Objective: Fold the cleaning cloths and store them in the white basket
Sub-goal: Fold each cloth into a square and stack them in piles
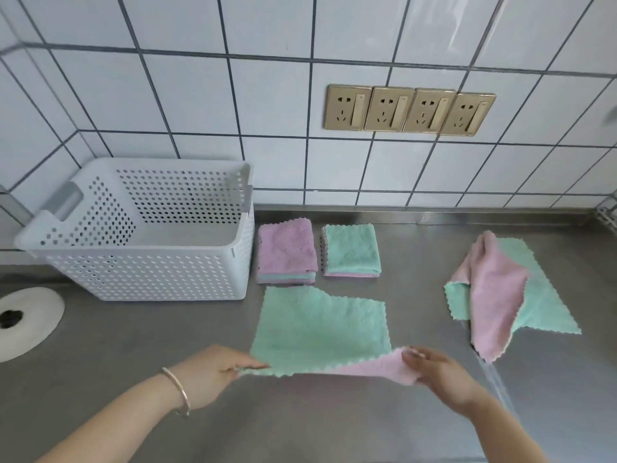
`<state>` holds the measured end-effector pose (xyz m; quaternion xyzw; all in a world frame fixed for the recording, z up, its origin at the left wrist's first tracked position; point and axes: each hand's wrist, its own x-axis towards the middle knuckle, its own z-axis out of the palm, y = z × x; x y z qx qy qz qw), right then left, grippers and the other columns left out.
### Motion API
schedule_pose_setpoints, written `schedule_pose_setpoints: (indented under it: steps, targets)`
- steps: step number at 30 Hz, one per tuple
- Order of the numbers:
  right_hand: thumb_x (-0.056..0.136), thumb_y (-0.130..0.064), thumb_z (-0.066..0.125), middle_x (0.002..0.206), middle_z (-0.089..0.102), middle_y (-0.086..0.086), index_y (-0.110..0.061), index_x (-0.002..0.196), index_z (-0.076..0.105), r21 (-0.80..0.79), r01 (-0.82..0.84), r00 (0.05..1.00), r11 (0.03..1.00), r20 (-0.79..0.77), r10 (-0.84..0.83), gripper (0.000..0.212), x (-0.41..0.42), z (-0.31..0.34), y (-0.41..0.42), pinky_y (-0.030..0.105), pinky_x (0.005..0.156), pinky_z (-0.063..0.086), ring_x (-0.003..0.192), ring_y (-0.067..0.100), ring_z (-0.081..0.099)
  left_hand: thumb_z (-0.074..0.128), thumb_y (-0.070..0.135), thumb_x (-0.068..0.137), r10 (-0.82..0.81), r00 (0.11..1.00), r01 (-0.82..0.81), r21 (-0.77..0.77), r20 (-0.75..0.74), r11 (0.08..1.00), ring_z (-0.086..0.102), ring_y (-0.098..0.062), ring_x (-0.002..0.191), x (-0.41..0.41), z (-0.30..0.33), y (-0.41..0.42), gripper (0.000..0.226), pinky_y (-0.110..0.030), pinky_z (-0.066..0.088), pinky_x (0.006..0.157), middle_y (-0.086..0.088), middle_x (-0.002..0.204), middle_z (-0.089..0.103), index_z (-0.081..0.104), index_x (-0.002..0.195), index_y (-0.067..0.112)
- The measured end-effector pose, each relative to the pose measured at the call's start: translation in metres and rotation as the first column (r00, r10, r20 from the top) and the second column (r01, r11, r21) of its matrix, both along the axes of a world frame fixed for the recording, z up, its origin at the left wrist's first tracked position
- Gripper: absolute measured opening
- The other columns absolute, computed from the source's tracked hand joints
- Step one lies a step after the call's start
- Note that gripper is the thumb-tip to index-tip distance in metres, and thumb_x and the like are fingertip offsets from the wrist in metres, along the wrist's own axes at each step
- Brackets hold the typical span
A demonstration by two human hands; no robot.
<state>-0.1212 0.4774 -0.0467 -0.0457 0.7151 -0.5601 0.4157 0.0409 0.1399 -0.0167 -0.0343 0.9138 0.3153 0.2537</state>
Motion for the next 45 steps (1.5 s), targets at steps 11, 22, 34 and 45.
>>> schedule_pose_setpoints:
  steps: [11,22,34,45]
  targets:
    - [0.081,-0.055,0.056,0.116,0.055,0.001,-0.015,0.125,0.051,0.490,-0.326,0.945,0.809,0.195,0.263,0.059,0.029,-0.045,0.025,0.014,0.065,0.051,0.085,0.005,0.058,0.043,0.011,0.083,-0.098,0.921,0.130,-0.061,0.376,0.990,0.029,-0.004,0.055,0.010,-0.072,0.022,0.032,-0.022,0.022,0.051,0.009,0.057,0.032,0.030,0.056,0.022]
    - [0.092,-0.023,0.052,0.061,0.051,-0.005,-0.025,0.063,0.046,0.461,0.309,0.931,0.832,-0.327,-0.164,0.029,0.005,-0.065,-0.016,0.026,0.054,0.034,0.064,0.017,0.046,0.052,0.014,0.089,0.519,0.854,-0.520,0.070,0.040,0.851,0.034,-0.012,0.055,-0.057,-0.096,0.027,0.033,-0.028,0.024,0.055,0.003,0.057,0.042,0.046,0.057,0.020]
    - [0.092,-0.026,0.052,0.071,0.059,-0.004,-0.026,0.071,0.056,0.463,0.337,0.917,0.820,-0.360,-0.174,0.021,-0.014,-0.077,-0.016,0.028,0.061,0.039,0.078,0.021,0.054,0.048,0.021,0.091,0.551,0.832,-0.554,-0.076,-0.060,0.829,0.061,-0.030,0.101,-0.079,-0.124,0.027,0.028,-0.028,0.044,0.079,-0.008,0.110,0.069,0.065,0.112,0.021]
    - [0.090,-0.030,0.053,0.084,0.058,0.000,-0.018,0.091,0.054,0.512,0.406,0.907,0.757,-0.329,-0.263,0.012,-0.026,-0.081,-0.025,0.029,0.069,0.040,0.083,0.021,0.053,0.054,0.026,0.086,0.619,0.785,-0.613,-0.168,-0.024,0.772,0.058,-0.028,0.110,-0.092,-0.126,0.031,0.031,-0.029,0.045,0.090,-0.008,0.123,0.063,0.061,0.115,0.018]
